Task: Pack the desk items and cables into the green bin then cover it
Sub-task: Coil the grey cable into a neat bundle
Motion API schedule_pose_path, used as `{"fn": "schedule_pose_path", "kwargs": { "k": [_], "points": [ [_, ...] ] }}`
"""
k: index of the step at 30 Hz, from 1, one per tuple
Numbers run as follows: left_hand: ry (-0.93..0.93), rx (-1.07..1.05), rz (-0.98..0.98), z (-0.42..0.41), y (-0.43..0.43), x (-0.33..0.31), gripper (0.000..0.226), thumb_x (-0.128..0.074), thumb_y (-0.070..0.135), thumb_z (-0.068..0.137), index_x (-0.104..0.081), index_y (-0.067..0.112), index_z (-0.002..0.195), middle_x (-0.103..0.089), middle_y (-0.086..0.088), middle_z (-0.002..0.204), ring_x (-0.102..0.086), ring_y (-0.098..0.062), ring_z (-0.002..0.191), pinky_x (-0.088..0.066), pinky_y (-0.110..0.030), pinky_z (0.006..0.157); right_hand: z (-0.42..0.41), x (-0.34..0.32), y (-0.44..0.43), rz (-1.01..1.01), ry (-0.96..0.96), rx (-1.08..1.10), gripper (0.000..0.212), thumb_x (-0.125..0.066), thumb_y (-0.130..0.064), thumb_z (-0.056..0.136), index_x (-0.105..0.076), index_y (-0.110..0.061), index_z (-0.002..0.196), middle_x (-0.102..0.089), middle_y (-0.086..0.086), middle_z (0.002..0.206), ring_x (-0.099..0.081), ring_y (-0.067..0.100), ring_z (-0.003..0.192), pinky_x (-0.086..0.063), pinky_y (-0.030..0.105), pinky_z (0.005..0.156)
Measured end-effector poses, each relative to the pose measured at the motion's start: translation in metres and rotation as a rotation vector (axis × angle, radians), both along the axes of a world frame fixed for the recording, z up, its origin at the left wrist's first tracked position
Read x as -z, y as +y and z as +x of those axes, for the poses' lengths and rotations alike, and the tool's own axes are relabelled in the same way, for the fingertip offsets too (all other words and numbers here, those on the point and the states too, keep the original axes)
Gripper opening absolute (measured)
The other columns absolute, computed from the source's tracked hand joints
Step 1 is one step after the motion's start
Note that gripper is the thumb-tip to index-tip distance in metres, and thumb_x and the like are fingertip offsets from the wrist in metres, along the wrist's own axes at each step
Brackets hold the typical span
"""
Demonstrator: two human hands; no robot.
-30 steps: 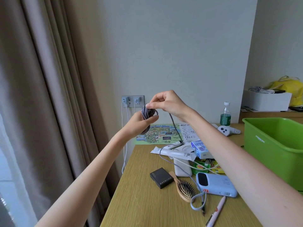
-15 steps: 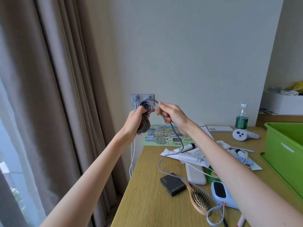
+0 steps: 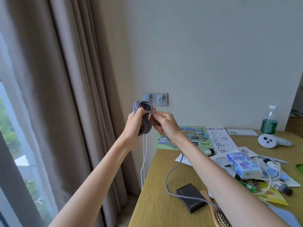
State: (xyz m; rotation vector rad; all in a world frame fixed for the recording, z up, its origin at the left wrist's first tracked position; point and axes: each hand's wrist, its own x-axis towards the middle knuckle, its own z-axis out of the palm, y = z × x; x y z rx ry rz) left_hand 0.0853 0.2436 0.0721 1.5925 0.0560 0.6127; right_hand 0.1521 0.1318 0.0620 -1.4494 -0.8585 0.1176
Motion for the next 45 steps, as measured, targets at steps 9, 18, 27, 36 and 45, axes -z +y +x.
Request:
{"fn": "schedule_pose_path", "kwargs": {
  "k": [9,18,27,36,45],
  "points": [
    [-0.048,-0.057,-0.084,0.003,0.010,0.004,0.027,-0.049,0.035,0.078,-0.063,0.018,0.094,-0.053,-0.009,0.080,-0.045,-0.020,0.075,-0.032,-0.033,0.063,0.002,-0.010,0.022,-0.109,-0.010,0.048,0.042,-0.046,-0.028,0.100,-0.042,-0.015,0.060,-0.034,0.005,0.047,-0.026,0.009,0.034,-0.017,0.016,0.037],
    [-0.117,-0.054,-0.415,-0.004,0.033,-0.012,0.021,-0.041,0.026,0.094,-0.056,0.020,0.081,-0.065,0.005,0.072,-0.064,-0.014,0.067,-0.042,-0.020,0.049,0.005,-0.004,0.014,-0.149,0.004,-0.097,0.023,-0.061,-0.027,0.093,-0.060,-0.005,0.089,-0.038,-0.001,0.051,-0.026,0.012,0.041,-0.016,0.027,0.044],
    [-0.059,-0.244,-0.246,-0.023,0.051,-0.011,0.019,-0.042,0.028,0.094,-0.060,0.025,0.089,-0.057,0.004,0.094,-0.047,-0.013,0.075,-0.034,-0.030,0.063,0.009,-0.012,-0.016,-0.461,-0.210,0.079,0.050,-0.076,-0.043,0.080,-0.047,-0.017,0.048,-0.035,0.006,0.053,-0.029,0.012,0.047,-0.029,0.023,0.053],
    [-0.056,-0.158,0.226,-0.033,0.037,0.002,0.039,-0.048,0.064,0.086,-0.050,0.026,0.080,-0.040,0.009,0.073,-0.034,-0.005,0.063,-0.035,-0.020,0.061,-0.012,-0.047,-0.029,-0.179,-0.202,0.049,0.019,-0.064,-0.014,0.091,-0.060,-0.009,0.073,-0.047,-0.017,0.042,-0.033,0.002,0.044,-0.024,0.016,0.049],
    [0.014,0.063,0.468,-0.037,-0.001,-0.002,0.015,-0.058,0.021,0.095,-0.050,0.014,0.085,-0.046,0.007,0.069,-0.043,0.005,0.053,-0.038,-0.007,0.055,-0.029,-0.066,-0.021,-0.167,-0.346,-0.017,0.017,-0.071,-0.012,0.086,-0.068,0.004,0.083,-0.062,-0.002,0.064,-0.054,0.002,0.059,-0.041,0.013,0.063]
  ]
}}
